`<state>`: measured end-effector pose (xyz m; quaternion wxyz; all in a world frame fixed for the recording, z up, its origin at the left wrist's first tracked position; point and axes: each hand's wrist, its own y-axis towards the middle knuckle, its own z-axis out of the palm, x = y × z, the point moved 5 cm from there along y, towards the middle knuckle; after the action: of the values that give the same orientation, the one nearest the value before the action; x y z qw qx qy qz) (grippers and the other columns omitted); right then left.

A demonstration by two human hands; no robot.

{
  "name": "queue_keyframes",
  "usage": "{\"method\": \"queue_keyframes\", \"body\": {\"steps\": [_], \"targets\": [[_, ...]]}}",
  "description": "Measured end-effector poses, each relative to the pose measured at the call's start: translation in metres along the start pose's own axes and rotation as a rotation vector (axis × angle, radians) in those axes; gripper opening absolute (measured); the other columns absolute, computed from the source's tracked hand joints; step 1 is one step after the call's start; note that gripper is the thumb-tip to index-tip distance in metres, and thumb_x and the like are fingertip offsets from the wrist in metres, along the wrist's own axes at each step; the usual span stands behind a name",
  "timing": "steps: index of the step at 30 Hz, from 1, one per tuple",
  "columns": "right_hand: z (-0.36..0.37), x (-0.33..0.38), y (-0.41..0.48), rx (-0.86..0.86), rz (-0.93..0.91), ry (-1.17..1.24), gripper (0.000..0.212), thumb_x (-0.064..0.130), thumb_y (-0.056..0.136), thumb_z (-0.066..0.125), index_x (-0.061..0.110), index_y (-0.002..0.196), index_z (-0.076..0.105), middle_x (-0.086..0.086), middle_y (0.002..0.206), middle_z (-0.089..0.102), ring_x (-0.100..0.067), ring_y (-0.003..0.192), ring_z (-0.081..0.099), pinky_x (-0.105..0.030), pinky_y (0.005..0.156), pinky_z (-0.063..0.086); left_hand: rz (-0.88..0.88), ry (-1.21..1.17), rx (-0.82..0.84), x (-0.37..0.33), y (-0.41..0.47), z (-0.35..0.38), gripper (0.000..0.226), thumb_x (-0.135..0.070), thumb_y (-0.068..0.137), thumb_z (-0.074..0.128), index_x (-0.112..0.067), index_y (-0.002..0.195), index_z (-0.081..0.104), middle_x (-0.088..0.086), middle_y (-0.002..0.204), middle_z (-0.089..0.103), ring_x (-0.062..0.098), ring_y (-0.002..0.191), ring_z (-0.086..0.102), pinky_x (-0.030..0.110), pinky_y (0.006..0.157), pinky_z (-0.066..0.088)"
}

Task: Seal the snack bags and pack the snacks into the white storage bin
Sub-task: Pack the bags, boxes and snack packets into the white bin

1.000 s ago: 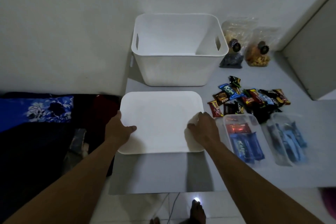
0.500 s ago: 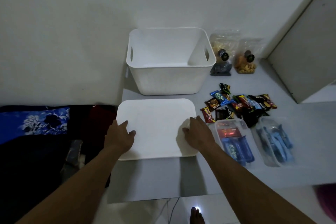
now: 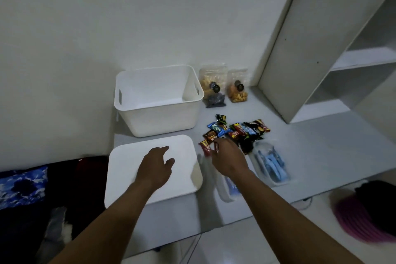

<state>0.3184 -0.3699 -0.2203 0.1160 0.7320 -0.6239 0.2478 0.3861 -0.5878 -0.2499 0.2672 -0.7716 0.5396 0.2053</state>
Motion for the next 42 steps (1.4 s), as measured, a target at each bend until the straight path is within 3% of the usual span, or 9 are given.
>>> {"method": "queue_keyframes", "body": {"steps": [4, 6, 9, 17, 23, 29, 36, 42], "targets": [[-0.014, -0.036, 0.002, 0.0, 0.053, -0.002, 0.044, 0.014, 0.092, 0.06, 0.012, 0.135, 0.053, -0.008, 0.136, 0.054, -0.028, 0.124, 0.053, -0.041, 0.097, 0.047, 0.074, -0.01, 0.031, -0.048, -0.001, 0.032, 0.053, -0.03, 0.097, 0.058, -0.017, 0.146, 0.045, 0.006, 0.151, 0.045, 0.024, 0.137, 0.044, 0.036, 0.115, 0.031], [-0.015, -0.053, 0.004, 0.035, 0.077, 0.013, 0.059, 0.017, 0.09, 0.065, 0.017, 0.146, 0.044, -0.007, 0.139, 0.052, -0.026, 0.124, 0.054, -0.041, 0.098, 0.049, 0.084, -0.018, 0.052, -0.066, -0.001, 0.052, 0.053, -0.03, 0.097, 0.059, -0.017, 0.146, 0.044, 0.006, 0.151, 0.045, 0.023, 0.139, 0.042, 0.035, 0.116, 0.03], [-0.014, -0.076, 0.01, 0.093, 0.105, 0.043, 0.067, 0.025, 0.087, 0.069, 0.018, 0.147, 0.042, -0.01, 0.14, 0.051, -0.029, 0.124, 0.053, -0.045, 0.1, 0.048, 0.055, -0.024, 0.084, -0.086, -0.004, 0.08, 0.055, -0.033, 0.096, 0.06, -0.02, 0.147, 0.044, 0.004, 0.151, 0.046, 0.023, 0.137, 0.044, 0.036, 0.115, 0.033], [-0.014, -0.115, 0.027, 0.108, 0.054, 0.01, 0.044, 0.025, 0.089, 0.067, 0.016, 0.13, 0.054, -0.008, 0.132, 0.056, -0.029, 0.121, 0.055, -0.049, 0.098, 0.05, -0.001, 0.025, 0.076, -0.115, 0.0, 0.121, 0.06, -0.037, 0.094, 0.063, -0.021, 0.148, 0.042, 0.004, 0.149, 0.048, 0.023, 0.135, 0.046, 0.035, 0.11, 0.037], [-0.04, -0.121, 0.057, 0.087, -0.019, -0.017, 0.034, 0.024, 0.093, 0.058, 0.013, 0.125, 0.056, -0.012, 0.126, 0.058, -0.033, 0.117, 0.056, -0.042, 0.093, 0.051, 0.02, 0.052, -0.014, -0.152, 0.027, 0.108, 0.052, -0.032, 0.093, 0.063, -0.021, 0.142, 0.049, 0.007, 0.137, 0.058, 0.027, 0.121, 0.056, 0.037, 0.1, 0.046], [-0.075, -0.112, 0.098, 0.049, -0.035, -0.035, 0.037, 0.027, 0.093, 0.057, 0.01, 0.126, 0.056, -0.015, 0.126, 0.058, -0.035, 0.118, 0.055, -0.043, 0.092, 0.051, 0.1, 0.023, -0.063, -0.189, 0.061, 0.089, 0.04, -0.022, 0.093, 0.06, -0.019, 0.133, 0.059, 0.009, 0.128, 0.063, 0.027, 0.114, 0.059, 0.032, 0.092, 0.046], [-0.107, -0.101, 0.156, 0.04, -0.046, -0.072, 0.049, 0.026, 0.098, 0.053, 0.007, 0.141, 0.043, -0.017, 0.141, 0.047, -0.034, 0.13, 0.046, -0.043, 0.101, 0.045, 0.145, 0.028, -0.072, -0.221, 0.125, 0.064, 0.051, -0.03, 0.097, 0.057, -0.019, 0.146, 0.046, 0.007, 0.147, 0.05, 0.025, 0.134, 0.046, 0.033, 0.108, 0.036], [-0.126, -0.105, 0.211, 0.007, -0.043, -0.068, 0.045, 0.028, 0.097, 0.053, 0.008, 0.138, 0.045, -0.016, 0.135, 0.049, -0.035, 0.124, 0.049, -0.042, 0.097, 0.047, 0.205, 0.031, -0.111, -0.25, 0.172, 0.055, 0.046, -0.024, 0.095, 0.061, -0.024, 0.14, 0.053, 0.005, 0.14, 0.057, 0.026, 0.125, 0.054, 0.027, 0.097, 0.041]]}}
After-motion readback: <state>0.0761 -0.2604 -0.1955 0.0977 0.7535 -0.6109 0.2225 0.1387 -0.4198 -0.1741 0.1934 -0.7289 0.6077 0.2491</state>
